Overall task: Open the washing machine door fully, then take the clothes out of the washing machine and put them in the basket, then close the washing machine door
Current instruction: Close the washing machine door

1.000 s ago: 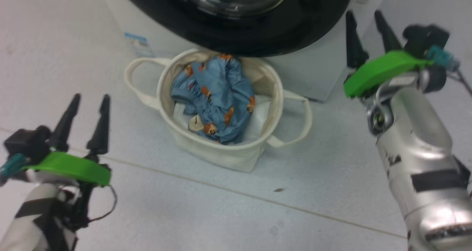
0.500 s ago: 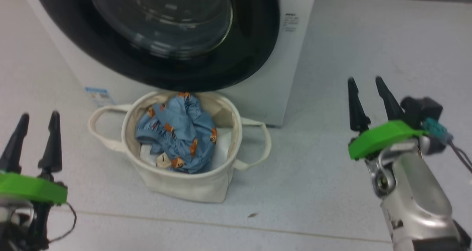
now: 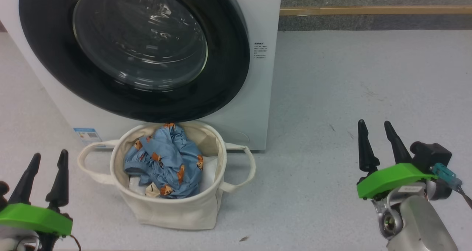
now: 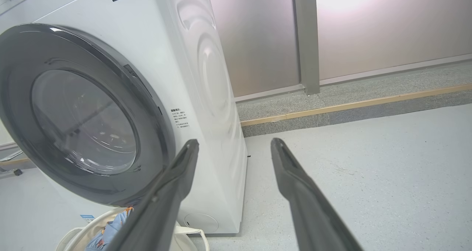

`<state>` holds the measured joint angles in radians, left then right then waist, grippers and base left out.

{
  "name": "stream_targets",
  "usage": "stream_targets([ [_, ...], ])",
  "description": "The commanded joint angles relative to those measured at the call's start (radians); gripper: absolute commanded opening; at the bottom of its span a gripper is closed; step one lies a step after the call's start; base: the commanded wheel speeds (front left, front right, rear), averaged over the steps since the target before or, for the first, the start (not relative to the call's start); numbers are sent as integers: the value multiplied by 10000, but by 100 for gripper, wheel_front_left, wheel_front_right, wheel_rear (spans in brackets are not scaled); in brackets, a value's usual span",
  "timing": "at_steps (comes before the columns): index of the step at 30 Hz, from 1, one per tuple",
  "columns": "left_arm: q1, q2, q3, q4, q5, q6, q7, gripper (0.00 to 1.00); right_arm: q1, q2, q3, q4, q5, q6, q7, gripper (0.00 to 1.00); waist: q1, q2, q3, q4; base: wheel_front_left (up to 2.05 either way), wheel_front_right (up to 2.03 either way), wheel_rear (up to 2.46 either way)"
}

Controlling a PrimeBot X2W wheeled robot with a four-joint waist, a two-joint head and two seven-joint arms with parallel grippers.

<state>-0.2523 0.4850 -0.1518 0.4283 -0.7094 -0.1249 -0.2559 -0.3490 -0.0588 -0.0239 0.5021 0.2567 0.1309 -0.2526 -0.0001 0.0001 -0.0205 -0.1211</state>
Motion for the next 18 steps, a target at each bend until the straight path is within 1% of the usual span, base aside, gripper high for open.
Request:
stream_targets([
  [1,-413,569,421,-195,-226,-58,-59,100,-170,85,196,-421,-38,-2,-91,100,1,-1,-60,-59,0,0,0],
  [3,-411,706,194,-167,-331,-58,-59,100,-73,85,172,-527,-50,-2,-91,100,1,-1,-101,-90,0,0,0],
  [12,-680,920,-48,331,-582,-58,-59,100,195,85,273,-766,-80,-2,-91,100,1,-1,-166,-196,0,0,0],
  [15,-785,911,136,458,-194,-58,-59,100,214,86,337,-757,-10,-2,-91,100,1,-1,-124,-206,0,0,0],
  [18,-809,772,171,463,-7,-58,-59,100,209,86,327,-755,23,-2,-91,100,1,-1,-106,-201,0,0,0],
])
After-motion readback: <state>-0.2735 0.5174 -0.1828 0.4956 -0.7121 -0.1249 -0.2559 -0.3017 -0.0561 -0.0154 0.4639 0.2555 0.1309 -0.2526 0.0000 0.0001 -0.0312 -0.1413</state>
